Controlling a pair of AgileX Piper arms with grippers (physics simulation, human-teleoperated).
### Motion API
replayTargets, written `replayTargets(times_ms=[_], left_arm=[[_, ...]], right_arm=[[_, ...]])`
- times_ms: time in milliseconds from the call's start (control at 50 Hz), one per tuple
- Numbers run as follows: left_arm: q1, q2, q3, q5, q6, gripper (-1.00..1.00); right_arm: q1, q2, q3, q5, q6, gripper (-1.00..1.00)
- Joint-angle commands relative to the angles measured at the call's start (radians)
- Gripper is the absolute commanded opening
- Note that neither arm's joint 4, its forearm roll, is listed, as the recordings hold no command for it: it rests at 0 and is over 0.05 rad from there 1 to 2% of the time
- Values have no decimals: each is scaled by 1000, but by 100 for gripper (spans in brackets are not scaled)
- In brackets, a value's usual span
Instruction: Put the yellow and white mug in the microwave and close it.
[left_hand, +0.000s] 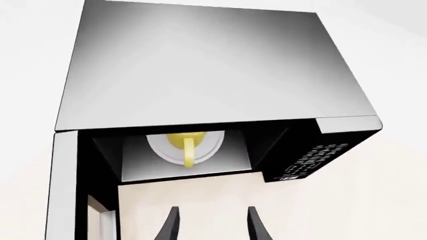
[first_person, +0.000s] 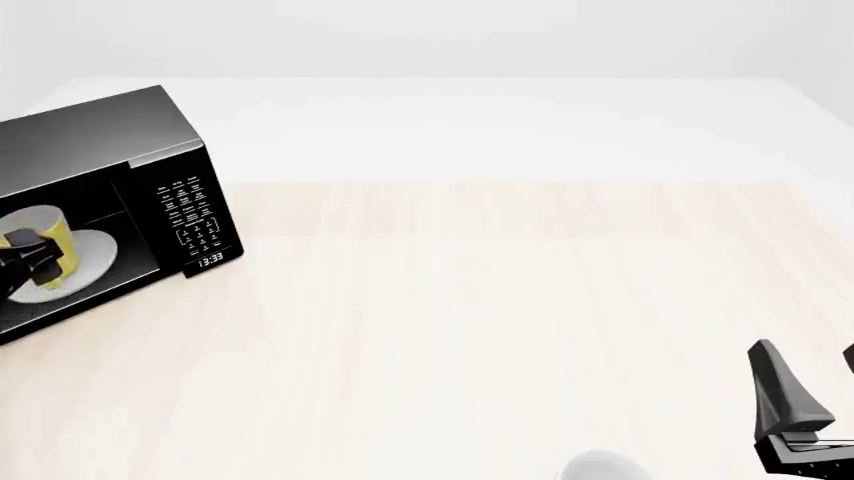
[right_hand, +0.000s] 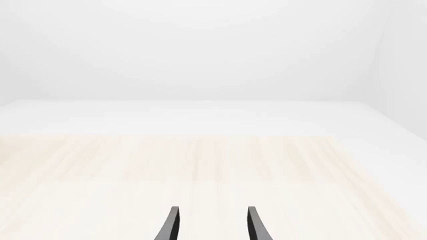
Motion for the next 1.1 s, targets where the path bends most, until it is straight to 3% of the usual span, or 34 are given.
replayTargets(times_ms=[20, 460, 720, 1100], left_arm=[[-17, -160, -6, 122, 8, 100], [-21, -347, -141, 391, 26, 100], [26, -399, -299, 569, 50, 100], [96, -451, -378, 650, 42, 100]], right_arm=[[0, 0, 0, 0, 0, 100], [0, 0, 0, 0, 0, 100], [0, 0, 0, 0, 0, 100], [0, 0, 0, 0, 0, 100]])
